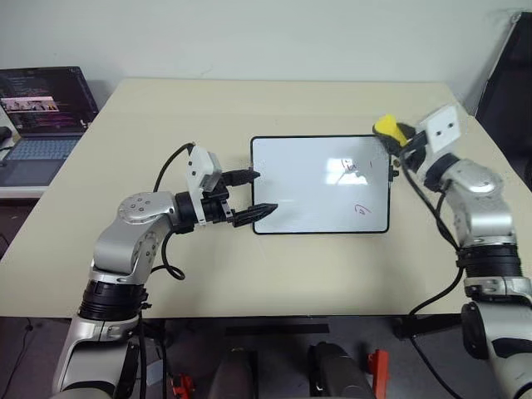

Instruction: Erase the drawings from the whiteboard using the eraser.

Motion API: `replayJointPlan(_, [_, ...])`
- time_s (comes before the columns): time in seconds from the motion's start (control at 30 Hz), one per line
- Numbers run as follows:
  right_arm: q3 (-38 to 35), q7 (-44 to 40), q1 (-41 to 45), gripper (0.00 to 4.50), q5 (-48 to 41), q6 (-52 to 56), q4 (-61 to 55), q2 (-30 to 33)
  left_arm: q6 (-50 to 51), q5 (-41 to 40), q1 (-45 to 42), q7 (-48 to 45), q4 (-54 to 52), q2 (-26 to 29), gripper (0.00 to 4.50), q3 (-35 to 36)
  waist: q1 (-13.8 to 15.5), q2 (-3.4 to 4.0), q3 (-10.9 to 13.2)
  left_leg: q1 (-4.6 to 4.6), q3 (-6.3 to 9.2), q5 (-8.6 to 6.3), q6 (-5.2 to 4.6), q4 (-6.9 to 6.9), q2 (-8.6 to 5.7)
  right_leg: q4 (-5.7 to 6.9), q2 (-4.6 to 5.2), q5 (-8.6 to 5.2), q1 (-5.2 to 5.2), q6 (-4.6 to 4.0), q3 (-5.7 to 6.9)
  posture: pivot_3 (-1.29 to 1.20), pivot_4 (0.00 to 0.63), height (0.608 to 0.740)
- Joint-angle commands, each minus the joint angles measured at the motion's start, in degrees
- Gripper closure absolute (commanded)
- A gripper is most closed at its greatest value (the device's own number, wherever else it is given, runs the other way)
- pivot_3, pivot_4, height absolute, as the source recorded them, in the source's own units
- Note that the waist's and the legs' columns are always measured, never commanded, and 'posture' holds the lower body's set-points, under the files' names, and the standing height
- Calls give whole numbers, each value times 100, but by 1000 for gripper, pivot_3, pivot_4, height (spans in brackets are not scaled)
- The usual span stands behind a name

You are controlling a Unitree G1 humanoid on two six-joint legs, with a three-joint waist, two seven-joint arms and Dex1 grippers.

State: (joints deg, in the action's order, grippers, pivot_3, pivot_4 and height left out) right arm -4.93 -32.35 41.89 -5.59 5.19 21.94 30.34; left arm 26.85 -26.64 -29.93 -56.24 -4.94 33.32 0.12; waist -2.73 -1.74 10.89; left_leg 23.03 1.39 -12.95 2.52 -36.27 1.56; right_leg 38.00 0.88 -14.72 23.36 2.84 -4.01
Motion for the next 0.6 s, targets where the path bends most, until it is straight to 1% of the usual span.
replayJointPlan(0.03, [-132, 191, -75, 3379, 15, -289, 79, -40, -51, -47, 22, 26, -270, 70, 0, 113, 0, 0, 0, 0, -1, 0, 0, 0, -1, 0, 2, 0, 0, 0, 0, 0, 150, 740])
replayJointPlan(0.27, [-31, 388, -358, 3379, 20, -357, 300, -333, -30, -76, 114, 67, -342, 135, 0, 156, -47, 0, 0, -7, 0, 0, 0, -2, 0, 7, -1, 0, -2, 0, -1, 0, 150, 740])
replayJointPlan(0.47, [181, 646, -466, 3379, 182, -167, 604, -731, -21, -72, 89, 60, -335, 158, 0, 158, -86, 0, -4, -24, -1, 1, -1, -11, 6, 13, -10, 4, -16, -3, -5, 0, 150, 740])
replayJointPlan(0.6, [437, 713, -500, 3380, 340, -131, 501, -968, -34, -69, 84, 53, -328, 164, 0, 161, -121, -9, -16, -27, 0, 2, -2, -26, 10, 15, -15, 11, -23, 0, -7, 0, 150, 740])
